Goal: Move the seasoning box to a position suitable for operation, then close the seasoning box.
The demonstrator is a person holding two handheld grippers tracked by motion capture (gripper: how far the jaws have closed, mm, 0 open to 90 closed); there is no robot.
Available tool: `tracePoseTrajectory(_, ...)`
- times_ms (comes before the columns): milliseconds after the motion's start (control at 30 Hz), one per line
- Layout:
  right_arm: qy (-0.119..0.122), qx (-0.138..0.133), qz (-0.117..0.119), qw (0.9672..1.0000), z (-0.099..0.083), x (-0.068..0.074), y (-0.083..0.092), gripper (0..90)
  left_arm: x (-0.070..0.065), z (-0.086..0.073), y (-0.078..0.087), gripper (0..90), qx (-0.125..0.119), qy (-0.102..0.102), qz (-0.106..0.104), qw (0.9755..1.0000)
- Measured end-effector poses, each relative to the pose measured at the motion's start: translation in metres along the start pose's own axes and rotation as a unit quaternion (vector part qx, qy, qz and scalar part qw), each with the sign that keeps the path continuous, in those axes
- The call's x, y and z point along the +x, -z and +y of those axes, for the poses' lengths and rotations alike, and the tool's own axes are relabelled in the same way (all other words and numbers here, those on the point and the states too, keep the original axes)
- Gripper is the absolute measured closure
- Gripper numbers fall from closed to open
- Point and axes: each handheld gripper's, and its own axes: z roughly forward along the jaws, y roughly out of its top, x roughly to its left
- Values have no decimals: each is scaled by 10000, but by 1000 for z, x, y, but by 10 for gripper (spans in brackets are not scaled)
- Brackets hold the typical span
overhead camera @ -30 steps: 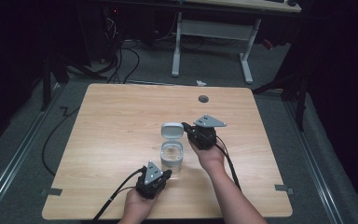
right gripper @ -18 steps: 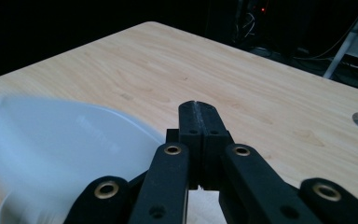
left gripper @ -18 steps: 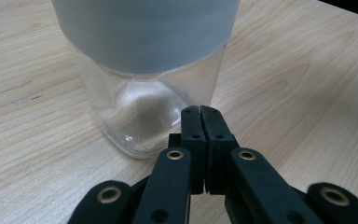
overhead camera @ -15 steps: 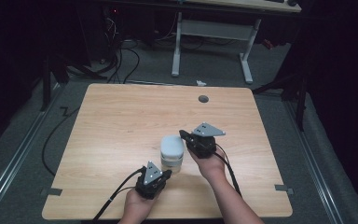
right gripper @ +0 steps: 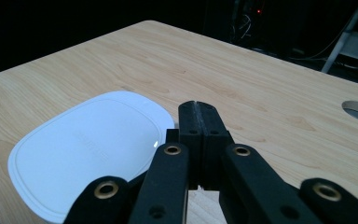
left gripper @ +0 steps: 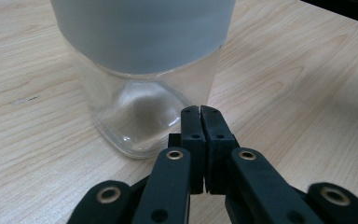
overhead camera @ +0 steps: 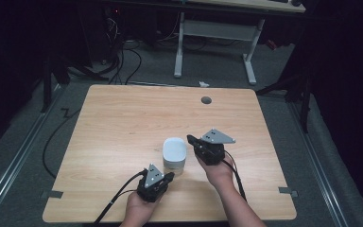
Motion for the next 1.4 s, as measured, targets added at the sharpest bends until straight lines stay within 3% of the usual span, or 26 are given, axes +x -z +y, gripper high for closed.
tracePoseTrajectory(200,-68,22,-55,10000,-2,-8,7,899,-1,5,6,887,186,67,-46,9998)
tracePoseTrajectory(300,-82,44,-137,9999,-3,-14,12,899,0,11,17,876,208,-195,-38,9996)
tracePoseTrajectory(433,-136,77,-229,9996,-7,-22,16,898,9,25,35,867,132,-246,43,9996)
tracePoseTrajectory(633,-246,114,-339,9991,-15,-34,22,896,30,42,52,839,-19,-329,302,9990)
tracePoseTrajectory(667,-246,127,-368,9989,-17,-36,23,895,41,50,54,834,-108,-309,436,9985)
tracePoseTrajectory(767,-283,162,-420,9986,-21,-40,26,892,53,60,54,826,-211,-259,553,9979)
tracePoseTrajectory(867,-382,202,-524,9977,-33,-49,33,873,78,74,51,795,-276,-261,840,9957)
tracePoseTrajectory(900,-382,202,-524,9977,-33,-49,33,873,78,74,51,778,-276,-261,840,9957)
tracePoseTrajectory(967,-481,262,-575,9968,-45,-55,38,861,92,75,50,752,-228,-304,1091,9933)
tracePoseTrajectory(1000,-549,332,-636,9959,-55,-59,42,845,103,72,52,721,-240,-334,1277,9910)
tracePoseTrajectory(1167,-675,389,-814,9936,-79,-67,59,768,117,64,68,657,-420,-382,1469,9875)
tracePoseTrajectory(1200,-758,374,-970,9917,-93,-66,73,700,117,64,77,612,-409,-254,1544,9868)
tracePoseTrajectory(1233,-758,374,-970,9917,-93,-66,73,700,117,64,77,596,-409,-254,1544,9868)
tracePoseTrajectory(1300,-832,160,-1229,9888,-119,-52,99,648,113,58,90,588,-471,-169,1520,9871)
tracePoseTrajectory(1333,-923,197,-1189,9884,-122,-49,105,617,113,58,90,586,-471,-169,1520,9871)
tracePoseTrajectory(1400,-736,131,-1292,9888,-119,-45,112,604,115,50,86,574,-265,-261,1565,9870)
